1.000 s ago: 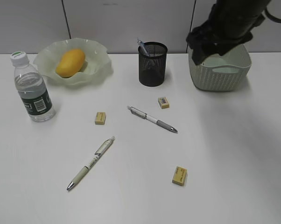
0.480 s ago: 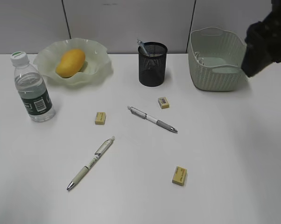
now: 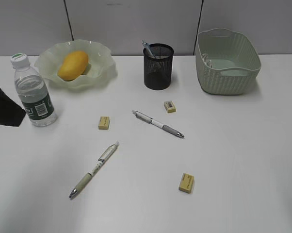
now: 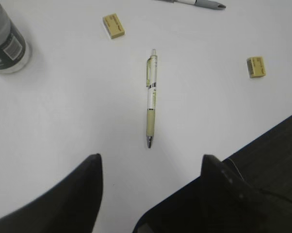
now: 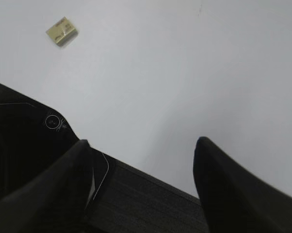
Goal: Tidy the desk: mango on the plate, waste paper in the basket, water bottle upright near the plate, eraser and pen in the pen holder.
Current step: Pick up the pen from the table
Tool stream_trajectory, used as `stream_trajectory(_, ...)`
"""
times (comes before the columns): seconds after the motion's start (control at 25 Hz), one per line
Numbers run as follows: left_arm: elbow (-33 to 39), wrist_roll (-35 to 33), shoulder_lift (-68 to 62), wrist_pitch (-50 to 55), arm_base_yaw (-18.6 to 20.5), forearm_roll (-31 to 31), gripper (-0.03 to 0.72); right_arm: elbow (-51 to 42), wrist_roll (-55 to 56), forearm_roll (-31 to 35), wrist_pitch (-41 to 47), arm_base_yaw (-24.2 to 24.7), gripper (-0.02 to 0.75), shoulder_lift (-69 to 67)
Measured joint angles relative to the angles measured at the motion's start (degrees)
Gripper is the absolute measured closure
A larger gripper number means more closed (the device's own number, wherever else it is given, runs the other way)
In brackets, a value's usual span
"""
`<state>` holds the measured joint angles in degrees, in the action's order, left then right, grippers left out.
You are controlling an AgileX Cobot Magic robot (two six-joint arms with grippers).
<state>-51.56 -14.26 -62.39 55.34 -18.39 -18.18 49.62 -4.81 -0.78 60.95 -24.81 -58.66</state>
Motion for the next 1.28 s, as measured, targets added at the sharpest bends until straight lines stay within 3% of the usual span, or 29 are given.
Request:
stream_trajectory(0.16,-1.2,-2.1,-6.2,-1.0,-1.5,-0.3,0.207,-7.2,0.0,-0.1,-0.1,0.0,0.219,10.7)
stream_trajectory(0.48,-1.2,-2.9,-15.4,-7.3,-11.6,2.1,0.207,-16.5,0.0,-0.2,-0.1,0.0,0.219,32.7)
stream_trajectory(0.76,-1.3,-2.9,-26.5,-9.7,-12.7,2.4,0.206,-20.7,0.0,-0.1,-0.3,0.0,0.229,44.6)
stream_trajectory(1.0,-5.2,-1.9,-35.5,-11.1,-13.4,2.8,0.205,-20.7,0.0,-0.1,-0.6,0.0,0.237,46.0)
stream_trajectory(1.28,-13.9,7.8,-45.2,-9.2,-17.5,14.5,0.205,-20.7,0.0,-0.1,-1.0,0.0,0.237,46.0)
